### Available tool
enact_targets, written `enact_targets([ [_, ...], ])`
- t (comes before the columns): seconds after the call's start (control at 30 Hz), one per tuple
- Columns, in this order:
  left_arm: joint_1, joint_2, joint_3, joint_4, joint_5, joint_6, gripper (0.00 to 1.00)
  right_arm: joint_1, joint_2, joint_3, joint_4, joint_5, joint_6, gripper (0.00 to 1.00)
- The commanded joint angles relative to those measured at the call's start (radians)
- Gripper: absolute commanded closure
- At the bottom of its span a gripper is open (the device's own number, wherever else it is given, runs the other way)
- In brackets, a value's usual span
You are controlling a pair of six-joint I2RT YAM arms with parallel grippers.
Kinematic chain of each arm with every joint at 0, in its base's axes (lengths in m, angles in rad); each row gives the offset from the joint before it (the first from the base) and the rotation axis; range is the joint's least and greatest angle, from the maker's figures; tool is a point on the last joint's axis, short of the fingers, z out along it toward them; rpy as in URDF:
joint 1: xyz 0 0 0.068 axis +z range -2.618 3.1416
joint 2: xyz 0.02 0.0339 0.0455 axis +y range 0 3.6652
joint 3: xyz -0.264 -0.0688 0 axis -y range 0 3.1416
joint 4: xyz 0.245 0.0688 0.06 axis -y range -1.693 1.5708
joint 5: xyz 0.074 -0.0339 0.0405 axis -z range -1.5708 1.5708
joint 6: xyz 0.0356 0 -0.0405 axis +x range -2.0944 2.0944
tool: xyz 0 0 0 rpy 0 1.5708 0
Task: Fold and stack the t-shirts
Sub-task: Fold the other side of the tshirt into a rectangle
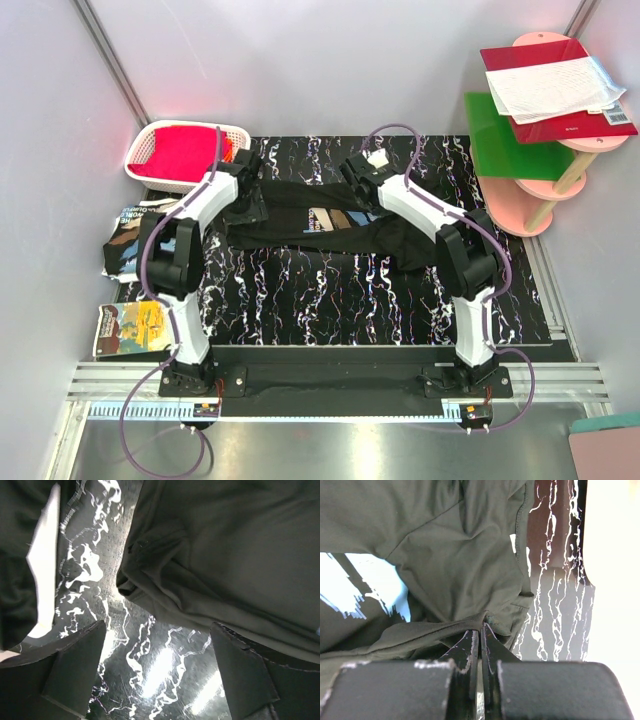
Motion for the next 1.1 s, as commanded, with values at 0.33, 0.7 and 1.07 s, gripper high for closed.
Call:
enact_targets([
  [0.33,0.004,0.168,0.112,0.034,-0.033,-0.016,1.0,-0.014,0.077,0.093,0.019,0.062,-0.035,0.97],
  [0.7,0.006,0.079,0.123,0.053,-0.114,-0.068,1.0,-0.016,0.092,0.095,0.019,0.057,-0.032,0.97],
  [1.07,0.032,0.253,0.31,0.045,-0.045,-0.062,0.29,-0.019,0.116,0.099,0.032,0.06,-0.035,0.98],
])
